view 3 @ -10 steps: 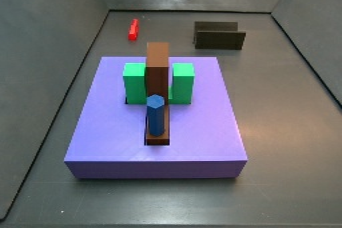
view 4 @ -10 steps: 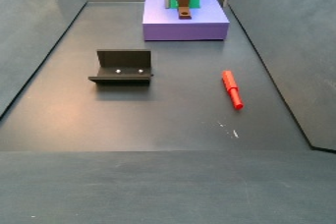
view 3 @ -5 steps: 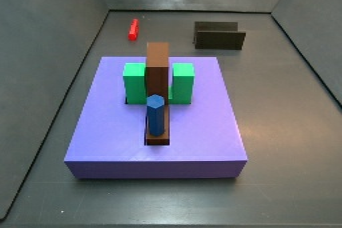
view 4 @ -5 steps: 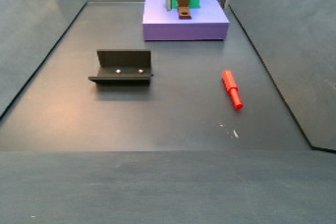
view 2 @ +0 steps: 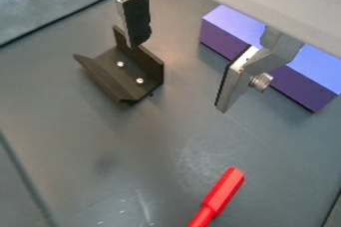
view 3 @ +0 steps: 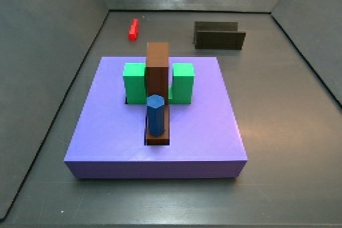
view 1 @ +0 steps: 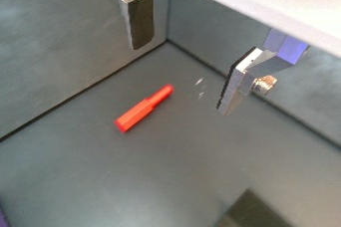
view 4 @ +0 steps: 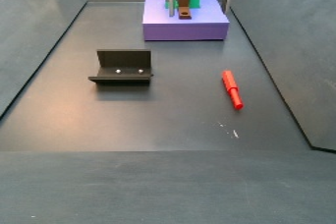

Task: Pick up the red object. Move up. Place the red object on the fixture. Regrasp the red object. Move to above the board. Insert the red object.
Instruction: Pick up the red object.

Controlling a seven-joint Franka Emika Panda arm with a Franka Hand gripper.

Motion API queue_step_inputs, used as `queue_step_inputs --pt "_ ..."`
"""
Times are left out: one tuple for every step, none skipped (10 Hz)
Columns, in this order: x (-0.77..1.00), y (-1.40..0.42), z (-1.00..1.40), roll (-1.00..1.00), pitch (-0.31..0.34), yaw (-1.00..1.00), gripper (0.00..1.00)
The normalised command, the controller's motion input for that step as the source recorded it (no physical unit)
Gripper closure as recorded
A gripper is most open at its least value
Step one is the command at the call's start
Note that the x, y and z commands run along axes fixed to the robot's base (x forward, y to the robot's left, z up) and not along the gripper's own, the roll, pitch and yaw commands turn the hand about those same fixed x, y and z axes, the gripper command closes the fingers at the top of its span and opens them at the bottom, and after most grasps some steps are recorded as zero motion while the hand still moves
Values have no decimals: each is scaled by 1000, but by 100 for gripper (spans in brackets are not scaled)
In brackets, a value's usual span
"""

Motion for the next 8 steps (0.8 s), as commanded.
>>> queue_step_inputs --pt "-357 -151 -814 -37 -74 0 0" --pt "-511 0 -789 -100 -59 0 0" --pt "-483 91 -809 -96 -60 0 0" --pt "-591 103 -777 -106 -70 -60 0" --pt "-431 0 -760 -76 -117 -83 0" --pt "-180 -77 -880 59 -186 -240 0" --pt "-186 -9 -903 56 -180 -171 0" --pt "-174 -29 -900 44 -189 -123 0"
